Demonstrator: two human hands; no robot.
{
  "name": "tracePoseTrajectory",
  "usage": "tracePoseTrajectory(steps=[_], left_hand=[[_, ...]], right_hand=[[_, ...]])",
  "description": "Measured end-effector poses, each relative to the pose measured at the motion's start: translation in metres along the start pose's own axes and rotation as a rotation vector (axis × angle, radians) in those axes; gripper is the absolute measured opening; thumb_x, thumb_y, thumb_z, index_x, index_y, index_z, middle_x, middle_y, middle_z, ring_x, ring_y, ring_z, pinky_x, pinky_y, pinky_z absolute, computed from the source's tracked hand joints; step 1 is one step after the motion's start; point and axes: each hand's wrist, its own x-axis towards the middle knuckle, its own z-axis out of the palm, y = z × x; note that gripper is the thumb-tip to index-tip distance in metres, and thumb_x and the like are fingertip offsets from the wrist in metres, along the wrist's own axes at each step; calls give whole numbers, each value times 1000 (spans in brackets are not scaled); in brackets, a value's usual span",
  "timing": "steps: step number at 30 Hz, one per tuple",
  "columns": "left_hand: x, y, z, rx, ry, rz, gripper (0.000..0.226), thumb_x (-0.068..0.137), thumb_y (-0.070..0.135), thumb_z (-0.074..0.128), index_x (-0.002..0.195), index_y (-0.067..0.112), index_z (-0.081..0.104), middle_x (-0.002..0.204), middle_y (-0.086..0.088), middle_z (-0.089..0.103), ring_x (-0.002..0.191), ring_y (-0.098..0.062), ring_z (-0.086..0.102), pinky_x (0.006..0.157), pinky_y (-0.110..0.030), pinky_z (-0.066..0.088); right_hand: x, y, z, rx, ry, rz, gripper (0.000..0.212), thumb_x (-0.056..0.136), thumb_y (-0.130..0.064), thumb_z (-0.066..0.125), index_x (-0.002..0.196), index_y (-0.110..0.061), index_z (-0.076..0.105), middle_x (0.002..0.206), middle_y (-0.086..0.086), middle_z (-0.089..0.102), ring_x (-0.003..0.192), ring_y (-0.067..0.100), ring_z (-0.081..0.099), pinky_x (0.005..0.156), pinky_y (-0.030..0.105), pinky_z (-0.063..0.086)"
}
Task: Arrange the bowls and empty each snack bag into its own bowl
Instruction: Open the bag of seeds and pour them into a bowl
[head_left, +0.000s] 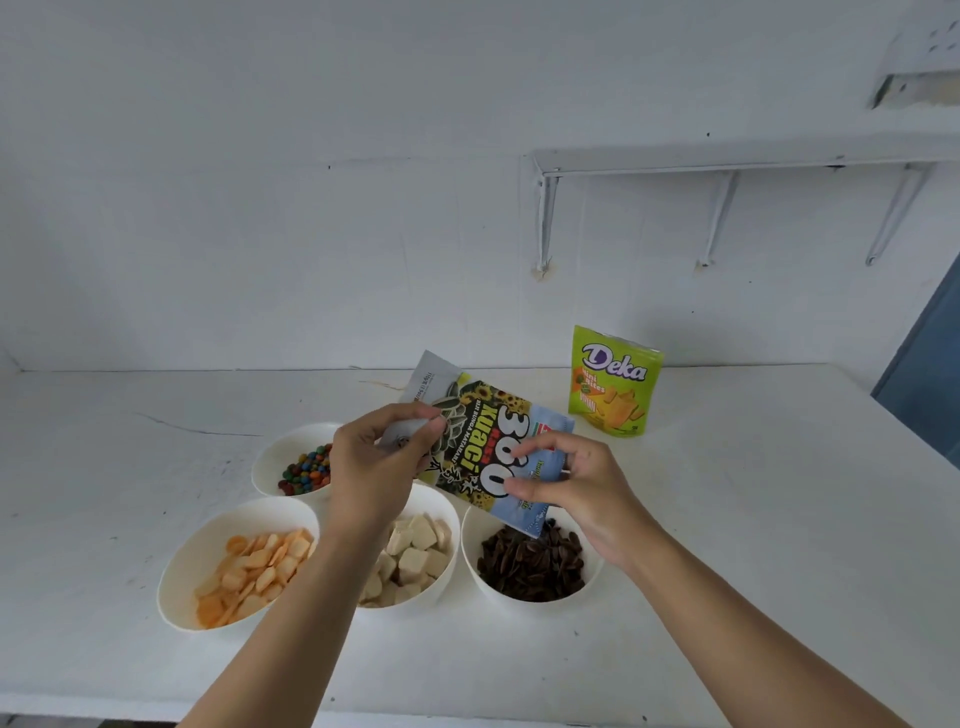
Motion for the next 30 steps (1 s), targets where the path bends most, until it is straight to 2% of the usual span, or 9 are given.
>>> tracePoseTrajectory(steps=[2,6,9,13,15,18,22,26,30], left_hand=[[-1,-3,3,-37,52,-5,6,84,7,79,87,12,79,92,-5,78,81,-22,76,63,-33,62],[-5,-1,11,-140,151,-16,7,85,5,77,90,9,77,96,-7,74,71,-7,71,55,-17,55],[-4,-3,12,-173,157,-63,10,86,6,77,89,15,77,99,-5,73,76,-12,70,56,-17,57],[-9,-4,8,-109,11,-156,20,88,7,74,103,19,67,104,-7,72,78,-20,75,54,-27,58],[-12,-8,5,-51,-67,-210,29,89,6,74,108,22,59,109,-10,71,84,-28,76,58,-36,60],[-17,-16,0,23,-153,-261,32,87,9,77,107,25,57,116,-10,69,91,-31,76,67,-45,60],[-24,-18,-5,136,-249,-259,32,82,9,81,103,23,61,110,-9,70,86,-22,73,58,-29,56],[-25,-17,-25,275,-355,-297,28,80,13,84,101,22,67,102,-5,77,81,-24,68,65,-32,55],[-31,-6,-59,230,-298,-338,15,89,10,74,102,17,70,103,-6,77,90,-25,72,67,-28,55]], right_hand=[[0,-4,1,-28,-29,17,40,63,7,89,94,-14,76,111,9,75,98,21,74,73,31,60],[0,-9,4,-13,-57,63,48,63,9,89,102,-16,76,107,13,74,86,22,74,67,33,60],[2,-8,2,48,32,42,41,67,7,87,101,-14,77,102,13,77,87,27,74,68,31,59],[6,-4,-2,131,181,18,33,72,12,80,96,-11,77,99,9,79,88,24,75,76,32,60],[7,-3,-2,173,232,15,31,74,12,79,94,-12,77,101,9,78,89,21,76,77,32,60],[13,-3,1,305,318,45,25,79,10,75,93,-10,76,104,11,75,89,22,73,74,30,58],[24,-4,12,530,368,128,22,87,10,67,97,-8,71,110,21,72,92,28,72,72,34,59],[36,-3,36,585,314,249,26,87,7,68,105,-12,69,117,22,71,85,26,72,73,37,57],[43,-4,72,611,221,284,38,83,9,72,114,-10,66,113,17,74,89,26,74,70,36,62]])
